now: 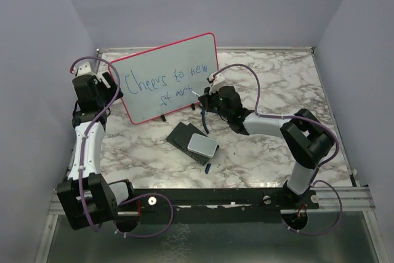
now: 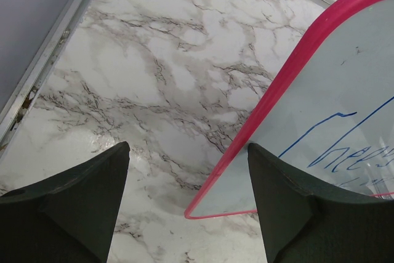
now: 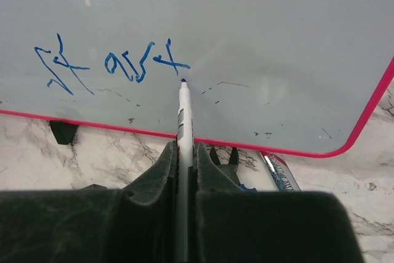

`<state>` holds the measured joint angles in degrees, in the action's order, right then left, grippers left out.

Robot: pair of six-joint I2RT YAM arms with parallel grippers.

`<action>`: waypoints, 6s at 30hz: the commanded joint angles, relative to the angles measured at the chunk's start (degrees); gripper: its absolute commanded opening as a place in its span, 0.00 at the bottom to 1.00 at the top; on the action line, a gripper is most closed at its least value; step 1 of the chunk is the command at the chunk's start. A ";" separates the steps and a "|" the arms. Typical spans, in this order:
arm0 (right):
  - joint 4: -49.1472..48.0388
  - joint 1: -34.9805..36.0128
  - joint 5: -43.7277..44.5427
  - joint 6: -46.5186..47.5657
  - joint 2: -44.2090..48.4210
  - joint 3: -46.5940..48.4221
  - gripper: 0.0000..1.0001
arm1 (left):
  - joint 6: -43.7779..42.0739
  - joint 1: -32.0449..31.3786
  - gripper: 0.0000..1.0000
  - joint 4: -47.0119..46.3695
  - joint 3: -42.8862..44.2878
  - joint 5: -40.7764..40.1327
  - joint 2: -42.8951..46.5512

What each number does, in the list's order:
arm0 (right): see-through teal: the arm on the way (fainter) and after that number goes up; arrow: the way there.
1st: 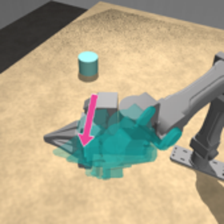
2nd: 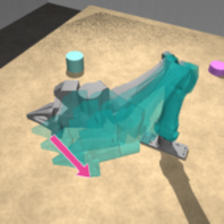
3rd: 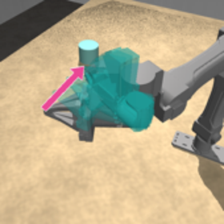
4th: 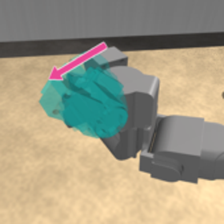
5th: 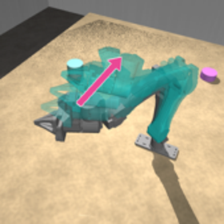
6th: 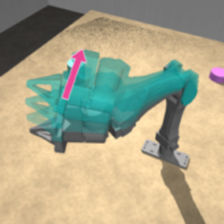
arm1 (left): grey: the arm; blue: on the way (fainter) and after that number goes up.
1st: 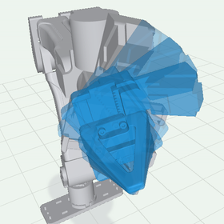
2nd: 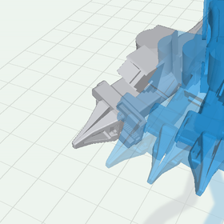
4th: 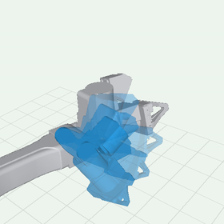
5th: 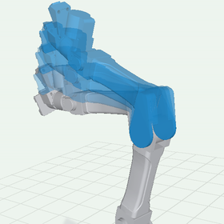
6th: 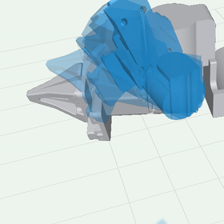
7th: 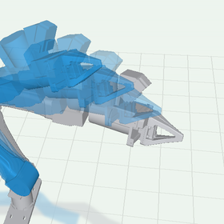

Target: Write a sentence on the whiteboard

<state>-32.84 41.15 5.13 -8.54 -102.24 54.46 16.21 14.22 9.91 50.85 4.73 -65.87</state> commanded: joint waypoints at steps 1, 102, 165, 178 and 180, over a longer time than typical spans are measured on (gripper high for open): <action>1.80 -0.12 2.62 -0.06 -0.46 -0.29 0.01 | -0.60 -0.25 0.79 -0.83 -0.75 1.05 1.35; 1.85 -1.13 1.26 1.72 -0.40 3.01 0.01 | -0.73 -0.51 0.79 -0.93 -0.75 1.00 1.35; 2.58 -0.50 1.40 0.73 -0.60 -0.22 0.01 | -0.70 -0.68 0.79 -0.88 -0.84 0.94 1.53; 2.59 -0.57 5.87 0.25 5.46 -5.11 0.01 | -0.73 -0.68 0.79 -0.92 -0.84 0.98 1.53; 2.39 -0.59 6.46 0.59 5.50 -5.50 0.01 | -0.67 -0.63 0.79 -0.91 -0.84 0.98 1.60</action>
<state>-30.26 40.45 8.71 -8.32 -98.30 49.71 16.19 13.74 9.91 50.72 4.75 -65.63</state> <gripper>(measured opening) 0.093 0.790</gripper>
